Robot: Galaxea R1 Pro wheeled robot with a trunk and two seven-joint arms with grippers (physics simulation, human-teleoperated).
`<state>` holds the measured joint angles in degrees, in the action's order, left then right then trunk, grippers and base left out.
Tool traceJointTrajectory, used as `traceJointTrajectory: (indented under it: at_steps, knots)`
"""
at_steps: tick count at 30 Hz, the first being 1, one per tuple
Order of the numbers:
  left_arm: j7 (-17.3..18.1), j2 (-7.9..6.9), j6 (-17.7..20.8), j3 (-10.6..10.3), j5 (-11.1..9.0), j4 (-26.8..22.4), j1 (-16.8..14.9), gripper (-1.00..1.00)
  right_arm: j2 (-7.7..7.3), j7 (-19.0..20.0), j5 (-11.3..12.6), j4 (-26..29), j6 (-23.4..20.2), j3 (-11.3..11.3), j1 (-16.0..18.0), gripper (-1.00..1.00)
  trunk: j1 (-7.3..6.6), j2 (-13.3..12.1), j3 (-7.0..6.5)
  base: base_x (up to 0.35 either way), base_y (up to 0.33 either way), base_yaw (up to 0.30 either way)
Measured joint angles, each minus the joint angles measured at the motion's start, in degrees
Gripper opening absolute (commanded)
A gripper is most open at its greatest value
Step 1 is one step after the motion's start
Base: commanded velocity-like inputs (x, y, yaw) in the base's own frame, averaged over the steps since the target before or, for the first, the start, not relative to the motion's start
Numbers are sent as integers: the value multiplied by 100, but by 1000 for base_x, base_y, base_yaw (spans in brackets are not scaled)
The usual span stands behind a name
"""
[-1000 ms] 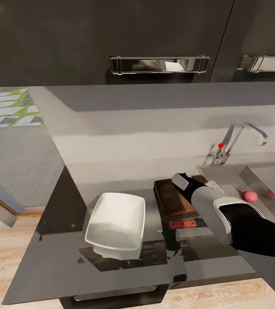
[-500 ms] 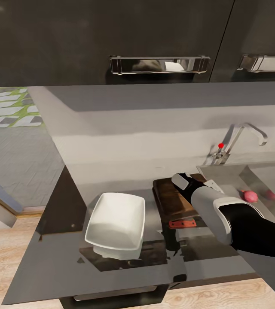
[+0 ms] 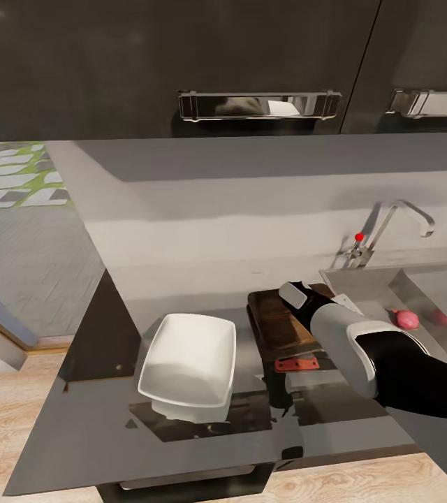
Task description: In the kitchen, take the Vidalia onion out of the sink, dice it on the chopping board with the paring knife, put the diced onion into the bowl on the countertop, then place both the paring knife and the chopping board into the sink.
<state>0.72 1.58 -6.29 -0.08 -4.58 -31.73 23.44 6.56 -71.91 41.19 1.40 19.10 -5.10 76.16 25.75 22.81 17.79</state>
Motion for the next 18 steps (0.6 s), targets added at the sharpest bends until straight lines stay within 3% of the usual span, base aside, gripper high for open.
traceJointTrajectory:
  at_steps: [18]
  knots:
    - [1,0,0,0,-1,0,0,100,2,1,1,0,1,0,0,-100,0,0,0,0,0,0]
